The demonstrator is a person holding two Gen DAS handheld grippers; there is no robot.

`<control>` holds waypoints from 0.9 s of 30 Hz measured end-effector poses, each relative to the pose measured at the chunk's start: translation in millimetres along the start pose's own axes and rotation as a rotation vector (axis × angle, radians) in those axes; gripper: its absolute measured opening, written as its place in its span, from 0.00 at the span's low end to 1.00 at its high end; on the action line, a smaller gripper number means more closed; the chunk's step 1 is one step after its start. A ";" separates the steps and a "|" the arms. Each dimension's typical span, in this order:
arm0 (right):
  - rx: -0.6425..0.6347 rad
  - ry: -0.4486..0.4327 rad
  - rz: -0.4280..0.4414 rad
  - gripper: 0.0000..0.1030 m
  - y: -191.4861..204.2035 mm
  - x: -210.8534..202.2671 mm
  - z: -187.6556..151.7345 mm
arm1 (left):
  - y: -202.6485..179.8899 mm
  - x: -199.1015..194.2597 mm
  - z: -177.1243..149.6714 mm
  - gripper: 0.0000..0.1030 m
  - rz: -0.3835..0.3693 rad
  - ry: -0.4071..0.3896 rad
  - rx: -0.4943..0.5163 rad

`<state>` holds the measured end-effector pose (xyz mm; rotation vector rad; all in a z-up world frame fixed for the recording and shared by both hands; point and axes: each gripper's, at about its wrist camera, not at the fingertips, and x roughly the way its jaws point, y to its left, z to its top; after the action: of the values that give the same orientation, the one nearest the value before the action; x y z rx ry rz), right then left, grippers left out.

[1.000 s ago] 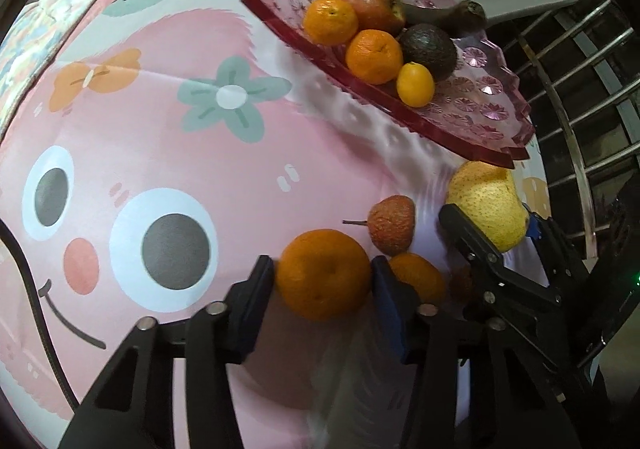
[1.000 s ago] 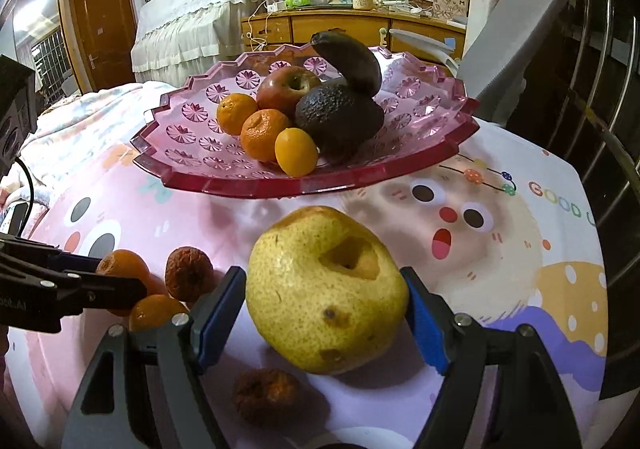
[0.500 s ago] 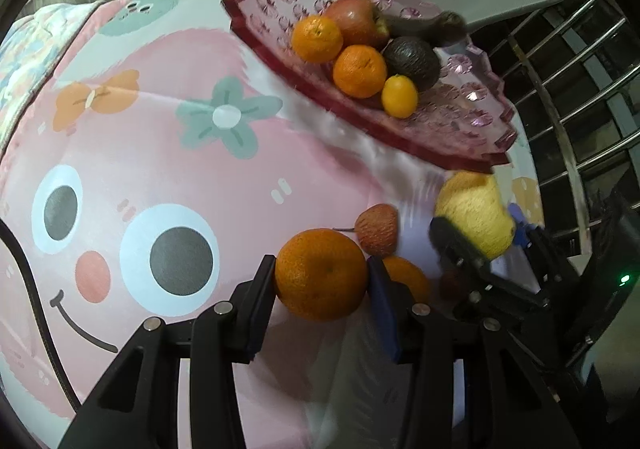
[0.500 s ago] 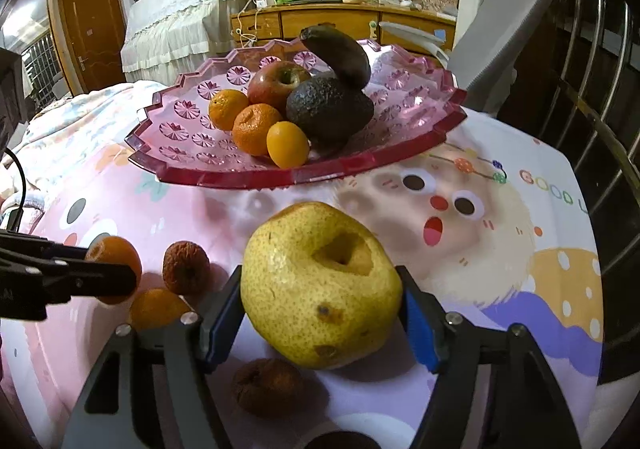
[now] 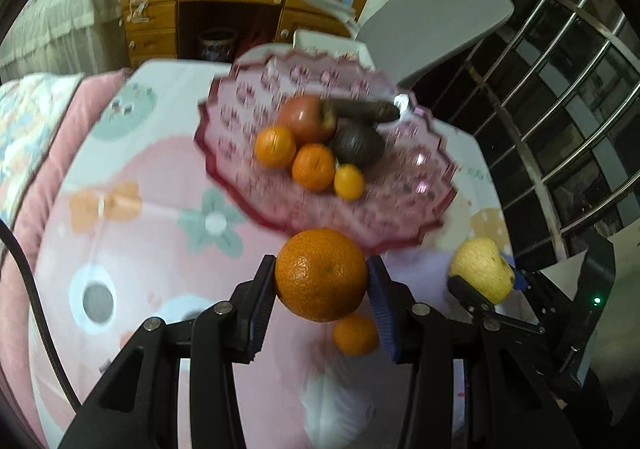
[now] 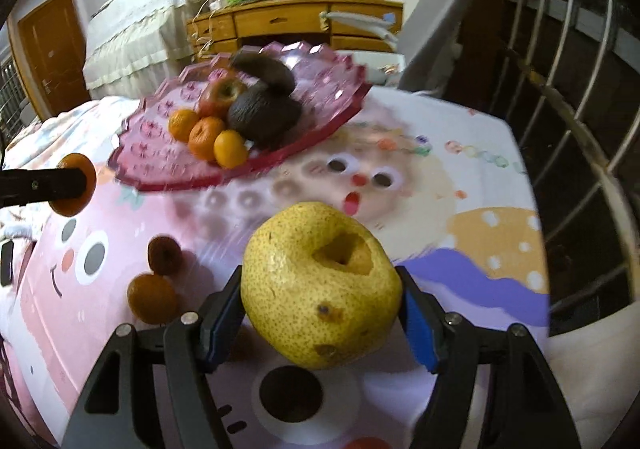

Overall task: Organize fruits
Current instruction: 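Carry the mandarin and yellow pear over the pink bowl, release both into it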

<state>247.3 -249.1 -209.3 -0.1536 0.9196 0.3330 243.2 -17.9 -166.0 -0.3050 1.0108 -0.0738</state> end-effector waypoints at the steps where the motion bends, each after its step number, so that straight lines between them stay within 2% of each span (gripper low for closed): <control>1: 0.001 -0.009 -0.007 0.68 -0.9 -2.9 1.2 | -1.2 -3.3 5.1 0.42 0.002 -0.018 0.009; 5: 0.003 -0.060 -0.037 0.68 -4.1 -19.5 20.7 | -2.2 -10.5 20.8 0.42 0.001 -0.078 0.017; 12: 0.007 -0.158 -0.018 0.68 4.9 -34.3 57.1 | -1.0 -9.2 44.7 0.42 0.011 -0.145 0.038; 17: 0.023 -0.200 0.027 0.69 19.4 -25.1 76.1 | 1.6 6.4 50.4 0.42 0.020 -0.123 0.039; 24: 0.029 -0.163 0.093 0.69 40.4 -1.5 90.3 | 4.5 28.5 49.8 0.41 0.021 -0.062 0.031; 27: 0.023 -0.139 0.095 0.69 45.7 6.1 91.6 | 8.5 32.5 50.2 0.44 0.035 -0.053 0.024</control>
<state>303.9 -180.1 -158.8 -0.0649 0.7943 0.4164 302.2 -5.5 -170.4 -0.2660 0.9616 -0.0460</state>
